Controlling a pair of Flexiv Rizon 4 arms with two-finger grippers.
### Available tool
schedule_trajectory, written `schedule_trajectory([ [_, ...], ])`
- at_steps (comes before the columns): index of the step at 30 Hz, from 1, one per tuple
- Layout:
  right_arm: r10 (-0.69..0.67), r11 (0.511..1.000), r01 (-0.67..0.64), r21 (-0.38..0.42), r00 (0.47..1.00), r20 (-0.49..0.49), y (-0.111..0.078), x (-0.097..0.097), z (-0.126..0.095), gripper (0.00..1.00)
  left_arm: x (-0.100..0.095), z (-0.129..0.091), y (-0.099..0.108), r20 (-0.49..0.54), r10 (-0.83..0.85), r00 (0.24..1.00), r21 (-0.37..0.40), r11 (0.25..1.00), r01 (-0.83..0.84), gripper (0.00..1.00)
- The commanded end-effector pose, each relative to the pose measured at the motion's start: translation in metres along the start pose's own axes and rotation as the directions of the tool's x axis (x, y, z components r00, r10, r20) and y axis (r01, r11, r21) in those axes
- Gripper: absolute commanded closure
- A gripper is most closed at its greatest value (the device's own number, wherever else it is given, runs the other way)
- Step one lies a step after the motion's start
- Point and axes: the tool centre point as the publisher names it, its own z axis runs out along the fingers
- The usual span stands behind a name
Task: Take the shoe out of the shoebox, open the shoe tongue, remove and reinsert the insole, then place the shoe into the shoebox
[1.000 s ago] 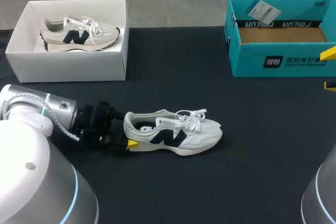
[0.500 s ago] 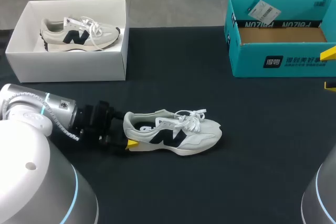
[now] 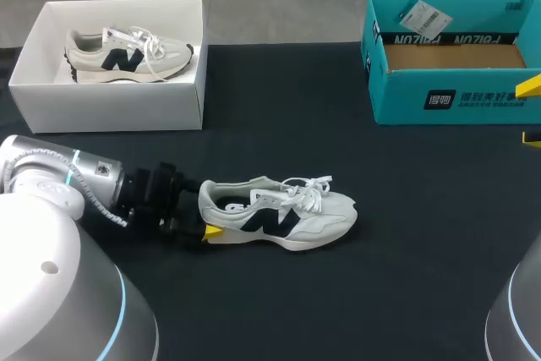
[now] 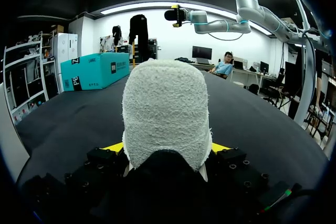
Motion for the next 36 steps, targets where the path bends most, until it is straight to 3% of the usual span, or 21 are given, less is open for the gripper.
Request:
schedule_trajectory([
  [1,0.001,1.0,-0.001,-0.003,1.0,0.003,-0.002,0.0,0.0,0.0,-0.001,-0.002,0.003,-0.001,-0.001,1.0,-0.003,1.0,0.001,1.0],
  [11,-0.046,0.998,0.054,-0.031,0.972,0.229,-0.014,0.029,0.078,0.0,-0.001,-0.002,0.003,-0.001,-0.001,1.0,-0.003,1.0,0.001,1.0],
  [20,-0.114,0.993,0.12,0.005,0.931,0.346,-0.043,0.046,0.135,0.0,-0.001,-0.002,0.003,-0.001,-0.001,1.0,-0.003,1.0,0.001,1.0],
  [23,-0.065,0.997,0.073,-0.009,0.925,0.375,-0.05,0.048,0.151,0.0,-0.001,-0.002,0.003,-0.001,-0.001,1.0,-0.003,1.0,0.001,1.0],
  [36,-0.065,0.997,0.073,-0.009,0.925,0.375,-0.05,0.048,0.151,0.0,-0.001,-0.002,0.003,-0.001,-0.001,1.0,-0.003,1.0,0.001,1.0],
])
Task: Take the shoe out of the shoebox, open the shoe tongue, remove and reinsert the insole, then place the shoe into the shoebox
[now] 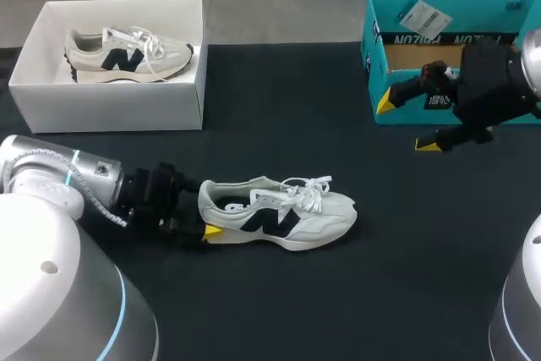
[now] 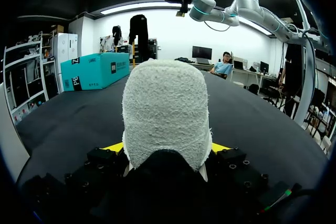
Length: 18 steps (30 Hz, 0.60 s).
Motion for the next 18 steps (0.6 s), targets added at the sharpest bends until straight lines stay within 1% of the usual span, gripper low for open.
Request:
schedule_trajectory([
  [1,0.001,1.0,-0.001,-0.002,1.0,0.0,0.0,-0.001,0.001,0.0,-0.001,-0.001,0.003,-0.001,-0.001,1.0,-0.003,1.0,0.001,1.0],
  [5,0.001,1.0,-0.001,-0.002,1.0,0.0,0.0,-0.001,0.001,0.0,-0.001,-0.001,0.003,-0.001,-0.001,1.0,-0.003,1.0,0.001,1.0],
  [8,-0.041,0.999,0.042,-0.012,0.996,0.079,0.0,0.014,0.025,0.0,-0.001,-0.001,0.003,-0.001,-0.001,1.0,-0.003,1.0,0.001,1.0],
  [12,-0.073,0.997,0.075,-0.017,0.991,0.111,-0.001,0.027,0.045,0.0,-0.001,-0.001,0.003,-0.001,-0.001,1.0,-0.003,1.0,0.001,1.0],
  [16,-0.1,0.995,0.099,0.014,0.985,0.14,-0.006,0.04,0.065,0.0,-0.001,-0.001,0.003,-0.001,-0.001,1.0,-0.003,1.0,0.001,1.0],
  [18,-0.108,0.994,0.103,0.037,0.976,0.191,-0.01,0.046,0.077,0.0,-0.001,-0.001,0.003,-0.001,-0.001,1.0,-0.003,1.0,0.001,1.0],
])
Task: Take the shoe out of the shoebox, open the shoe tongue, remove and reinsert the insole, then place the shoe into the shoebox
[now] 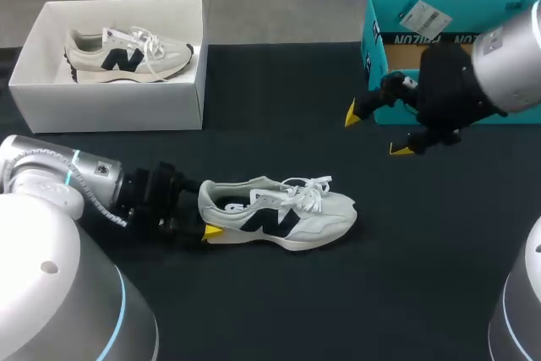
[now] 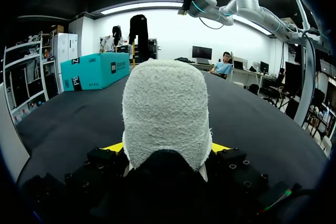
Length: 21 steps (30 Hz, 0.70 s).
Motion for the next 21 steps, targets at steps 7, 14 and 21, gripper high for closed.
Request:
schedule_trajectory([
  [7,-0.047,0.992,0.005,0.126,0.943,0.331,-0.004,0.054,0.084,0.0,-0.001,-0.001,0.003,-0.001,-0.001,1.0,-0.003,1.0,0.001,1.0],
  [14,-0.093,0.988,0.037,0.152,0.92,0.38,-0.016,0.06,0.118,0.0,-0.001,-0.001,0.003,-0.001,-0.001,1.0,-0.003,1.0,0.001,1.0],
  [21,-0.134,0.982,0.07,0.174,0.91,0.393,-0.025,0.066,0.142,0.0,-0.001,-0.001,0.003,-0.001,-0.001,1.0,-0.003,1.0,0.001,1.0],
])
